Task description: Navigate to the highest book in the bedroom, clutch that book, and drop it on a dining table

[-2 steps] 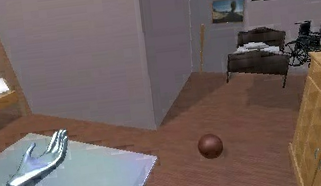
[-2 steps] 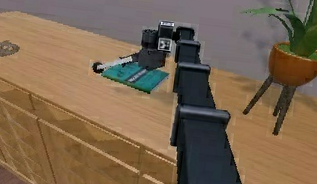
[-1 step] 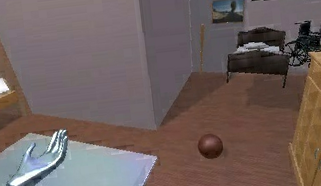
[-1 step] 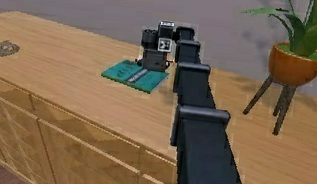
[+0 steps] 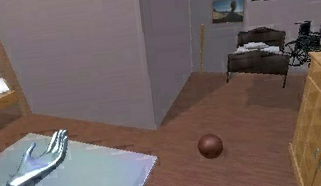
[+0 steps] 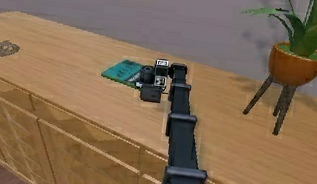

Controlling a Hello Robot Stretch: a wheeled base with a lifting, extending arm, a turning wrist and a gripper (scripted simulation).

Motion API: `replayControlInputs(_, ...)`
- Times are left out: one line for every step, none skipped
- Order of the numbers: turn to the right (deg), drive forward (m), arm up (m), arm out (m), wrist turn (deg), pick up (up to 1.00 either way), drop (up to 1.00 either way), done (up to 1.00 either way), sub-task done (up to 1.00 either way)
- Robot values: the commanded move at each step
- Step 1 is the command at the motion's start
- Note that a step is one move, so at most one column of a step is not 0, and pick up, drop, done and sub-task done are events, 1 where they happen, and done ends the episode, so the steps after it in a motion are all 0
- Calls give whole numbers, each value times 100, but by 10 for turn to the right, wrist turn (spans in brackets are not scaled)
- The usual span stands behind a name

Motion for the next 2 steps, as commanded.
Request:
replayControlInputs(0, 0, 0, 0, 0, 100, 0, 0, 0)
replayControlInputs(0, 0, 10, 0, 0, 0, 0, 0, 0)
